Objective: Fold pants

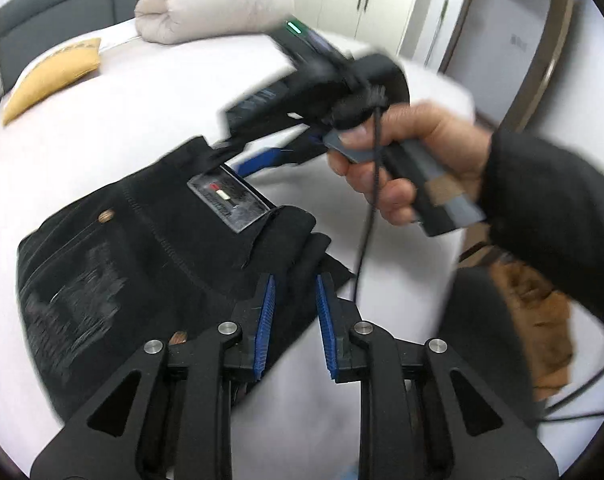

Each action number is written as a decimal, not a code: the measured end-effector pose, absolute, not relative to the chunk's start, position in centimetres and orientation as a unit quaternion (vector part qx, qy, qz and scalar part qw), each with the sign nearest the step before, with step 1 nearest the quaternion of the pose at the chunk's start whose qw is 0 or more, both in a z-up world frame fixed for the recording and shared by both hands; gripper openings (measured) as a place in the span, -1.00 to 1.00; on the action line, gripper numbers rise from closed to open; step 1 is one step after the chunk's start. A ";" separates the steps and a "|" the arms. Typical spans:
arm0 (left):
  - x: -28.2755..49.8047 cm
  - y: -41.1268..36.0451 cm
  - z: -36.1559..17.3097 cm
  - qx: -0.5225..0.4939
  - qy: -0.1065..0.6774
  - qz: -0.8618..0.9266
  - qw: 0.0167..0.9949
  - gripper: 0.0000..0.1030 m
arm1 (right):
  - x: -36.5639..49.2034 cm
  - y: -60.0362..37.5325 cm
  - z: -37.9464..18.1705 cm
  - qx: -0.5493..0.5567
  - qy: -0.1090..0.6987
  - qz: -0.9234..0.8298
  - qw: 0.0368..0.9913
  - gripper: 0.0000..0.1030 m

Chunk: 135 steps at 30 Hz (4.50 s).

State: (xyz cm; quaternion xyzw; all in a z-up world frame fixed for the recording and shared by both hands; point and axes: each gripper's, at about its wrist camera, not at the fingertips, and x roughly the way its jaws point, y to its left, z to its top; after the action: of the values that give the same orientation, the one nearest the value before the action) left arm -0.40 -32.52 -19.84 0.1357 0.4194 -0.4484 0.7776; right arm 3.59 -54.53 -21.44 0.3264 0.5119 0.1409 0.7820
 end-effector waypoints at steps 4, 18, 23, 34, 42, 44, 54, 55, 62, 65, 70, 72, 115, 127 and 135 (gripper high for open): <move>2.6 -27.1 -17.9 0.066 0.424 -0.408 0.806 -0.60 | 1.4 -56.2 -18.6 0.280 0.512 0.040 0.811 0.07; 15.8 -22.6 -24.6 -0.061 0.492 -0.365 0.788 -0.61 | -2.2 -49.9 -22.6 0.370 0.532 0.168 0.743 -1.00; 21.6 -24.1 -28.1 -0.124 0.524 -0.377 0.754 -0.62 | -2.5 -51.8 -24.9 0.441 0.505 0.177 0.721 -1.00; 21.5 -20.4 -31.8 -0.260 0.532 -0.407 0.695 -0.90 | -3.4 -52.0 -25.1 0.438 0.495 0.181 0.728 -1.00; 14.8 -20.8 -31.3 -0.209 0.517 -0.436 0.706 -1.00 | -3.8 -51.7 -25.0 0.430 0.489 0.168 0.740 -1.00; 11.7 -20.0 -31.1 -0.220 0.514 -0.445 0.699 -1.00 | -4.0 -51.5 -25.0 0.429 0.486 0.167 0.743 -1.00; 8.8 -17.6 -30.2 -0.191 0.494 -0.450 0.719 -1.00 | -4.9 -51.0 -24.4 0.415 0.466 0.167 0.763 -1.00; 8.9 -17.6 -29.7 -0.191 0.499 -0.444 0.719 -1.00 | -5.0 -50.8 -23.8 0.410 0.470 0.163 0.764 -0.88; 10.2 -14.0 -24.6 -0.179 0.464 -0.419 0.760 -0.95 | -7.2 -52.7 -17.0 0.387 0.401 0.162 0.814 0.41; 12.9 -12.9 -26.2 -0.200 0.490 -0.377 0.760 -0.82 | -5.4 -54.2 -18.9 0.392 0.443 0.134 0.795 0.41; 14.7 -13.6 -28.5 -0.233 0.529 -0.378 0.723 0.05 | -3.5 -55.4 -22.4 0.426 0.472 0.124 0.762 0.40; 14.8 -14.2 -29.0 -0.230 0.535 -0.379 0.719 0.50 | -2.9 -54.9 -22.8 0.422 0.478 0.136 0.758 0.40; 17.3 -15.1 -32.0 -0.148 0.573 -0.295 0.750 -0.45 | 19.3 -43.1 -22.3 0.358 0.509 0.113 0.774 -0.32; 10.1 -12.1 -23.2 -0.057 0.423 -0.232 0.874 0.02 | 12.1 -44.6 -19.0 0.332 0.440 0.061 0.832 0.30; -7.4 -13.7 -7.7 0.060 0.122 -0.131 0.982 1.00 | 0.8 -39.1 -3.8 0.123 0.237 -0.027 0.963 1.00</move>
State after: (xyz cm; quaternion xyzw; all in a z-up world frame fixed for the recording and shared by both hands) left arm -7.44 -13.70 -7.65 0.0604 0.1224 -0.1315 0.9819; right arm 0.80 -39.09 -3.77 0.1225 0.2373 -0.0271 0.9633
